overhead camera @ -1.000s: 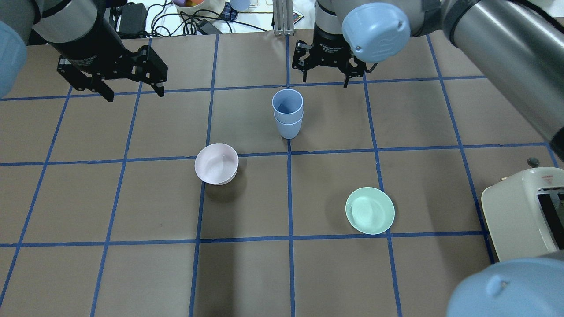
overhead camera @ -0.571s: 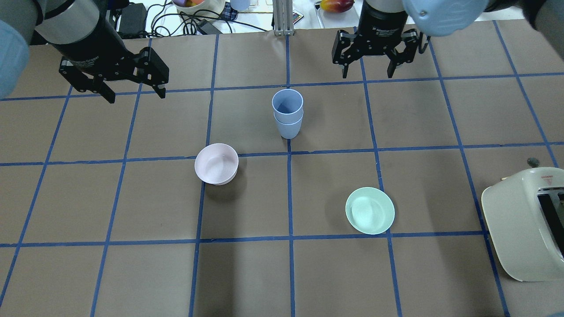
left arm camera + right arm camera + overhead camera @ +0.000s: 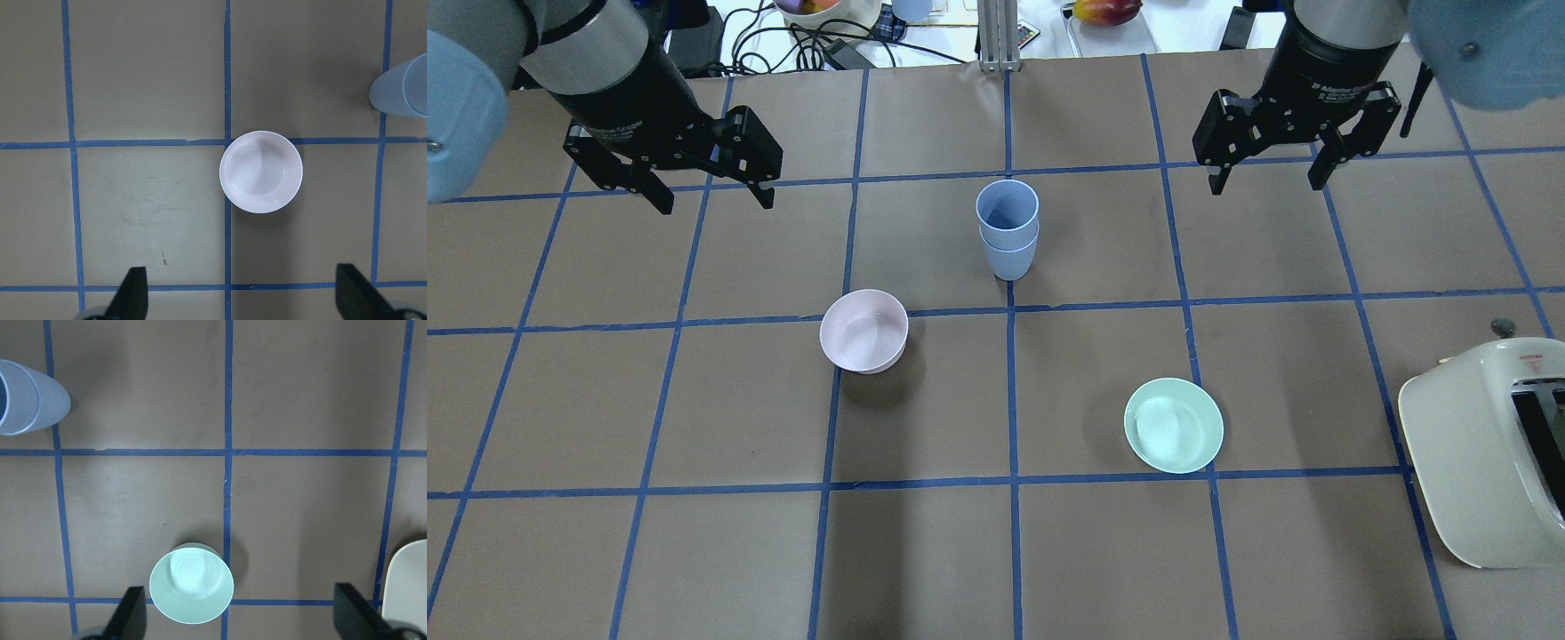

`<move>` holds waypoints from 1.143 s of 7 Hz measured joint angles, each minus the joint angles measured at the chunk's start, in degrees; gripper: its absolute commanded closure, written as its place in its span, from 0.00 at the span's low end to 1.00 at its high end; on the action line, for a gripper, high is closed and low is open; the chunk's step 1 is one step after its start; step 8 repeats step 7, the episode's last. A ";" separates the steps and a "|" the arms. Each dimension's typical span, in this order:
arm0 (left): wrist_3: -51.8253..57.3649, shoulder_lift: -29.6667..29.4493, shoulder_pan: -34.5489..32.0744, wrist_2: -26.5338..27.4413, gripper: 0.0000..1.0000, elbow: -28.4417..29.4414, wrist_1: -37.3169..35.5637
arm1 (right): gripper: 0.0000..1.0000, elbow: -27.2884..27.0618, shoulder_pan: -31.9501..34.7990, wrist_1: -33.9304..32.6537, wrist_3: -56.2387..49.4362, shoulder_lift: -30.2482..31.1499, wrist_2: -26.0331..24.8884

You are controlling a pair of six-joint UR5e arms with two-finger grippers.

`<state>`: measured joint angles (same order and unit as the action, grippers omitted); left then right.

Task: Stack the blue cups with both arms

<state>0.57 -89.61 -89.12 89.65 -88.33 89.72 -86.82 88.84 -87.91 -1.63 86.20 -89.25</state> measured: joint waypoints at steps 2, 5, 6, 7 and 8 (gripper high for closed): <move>0.04 0.34 -0.01 0.00 0.00 -0.07 0.02 | 0.00 -1.36 -0.50 0.24 0.28 1.18 -1.29; 0.04 0.40 -0.02 0.00 0.00 -0.15 0.02 | 0.00 -1.64 -0.60 0.20 0.45 1.26 -2.11; 0.04 0.40 -0.06 0.00 0.00 -0.16 0.02 | 0.00 -1.66 -0.60 0.18 0.48 1.26 -1.94; 0.04 0.35 -0.08 0.00 0.00 -0.16 0.02 | 0.00 -1.67 -0.60 0.14 0.50 1.26 -1.66; 0.04 0.35 -0.08 0.00 0.00 -0.16 0.02 | 0.00 -1.67 -0.60 0.14 0.50 1.26 -1.66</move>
